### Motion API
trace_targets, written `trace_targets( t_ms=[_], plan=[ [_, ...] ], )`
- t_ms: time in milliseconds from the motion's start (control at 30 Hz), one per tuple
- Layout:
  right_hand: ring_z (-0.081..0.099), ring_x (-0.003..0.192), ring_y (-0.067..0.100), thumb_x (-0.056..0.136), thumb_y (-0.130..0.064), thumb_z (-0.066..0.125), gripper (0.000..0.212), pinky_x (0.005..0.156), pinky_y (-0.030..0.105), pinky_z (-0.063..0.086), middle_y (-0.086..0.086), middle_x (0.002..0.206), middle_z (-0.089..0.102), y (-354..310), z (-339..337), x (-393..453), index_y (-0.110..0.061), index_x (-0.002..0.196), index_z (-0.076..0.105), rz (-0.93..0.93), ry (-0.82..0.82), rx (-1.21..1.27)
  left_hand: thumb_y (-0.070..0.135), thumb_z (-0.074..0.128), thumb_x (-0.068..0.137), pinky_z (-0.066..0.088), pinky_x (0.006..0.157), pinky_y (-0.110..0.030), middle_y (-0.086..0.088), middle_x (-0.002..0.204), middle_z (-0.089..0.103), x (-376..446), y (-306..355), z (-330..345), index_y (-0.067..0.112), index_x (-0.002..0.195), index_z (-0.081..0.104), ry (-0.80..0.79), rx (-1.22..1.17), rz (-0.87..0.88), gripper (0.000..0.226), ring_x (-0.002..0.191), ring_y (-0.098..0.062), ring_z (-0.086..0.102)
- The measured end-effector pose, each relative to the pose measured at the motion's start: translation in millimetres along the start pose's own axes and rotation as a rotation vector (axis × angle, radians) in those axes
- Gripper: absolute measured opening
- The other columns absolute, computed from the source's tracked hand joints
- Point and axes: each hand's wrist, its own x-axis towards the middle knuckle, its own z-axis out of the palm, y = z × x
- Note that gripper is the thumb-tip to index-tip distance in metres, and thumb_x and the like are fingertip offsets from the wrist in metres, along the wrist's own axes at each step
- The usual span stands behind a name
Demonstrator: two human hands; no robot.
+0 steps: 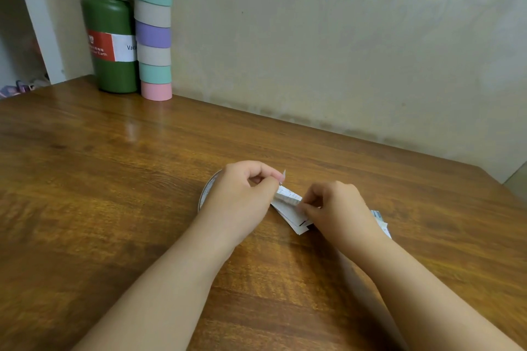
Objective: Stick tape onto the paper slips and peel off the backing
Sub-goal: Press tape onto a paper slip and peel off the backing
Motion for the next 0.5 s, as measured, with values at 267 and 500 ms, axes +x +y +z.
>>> trace_targets(
  t_ms=[267,500],
  plan=[
    [0.054,0.059,0.000,0.082,-0.023,0.070,0.017,0.055,0.013,0.036,-0.021,0.062,0.059,11.5,-19.4,-17.4,-0.028,0.067,0.064,-0.056,0.221,0.110,0.019,0.056,0.087,0.032,0.049,0.004,0.012,0.097,0.069,-0.3,1.7,-1.5,0.028,0.080,0.070,-0.001,0.019,-0.002,0.019,0.062,0.014,0.051],
    [0.065,0.080,0.005,0.076,-0.023,0.074,0.010,0.069,0.033,0.054,-0.013,0.086,0.071,32.9,-15.8,-49.0,-0.029,0.076,0.067,-0.362,0.021,0.058,0.018,0.055,0.086,0.039,0.061,-0.013,0.012,0.095,0.069,-4.5,4.2,2.1,0.030,0.080,0.071,0.006,0.078,-0.018,0.020,0.089,-0.015,0.062]
  ],
)
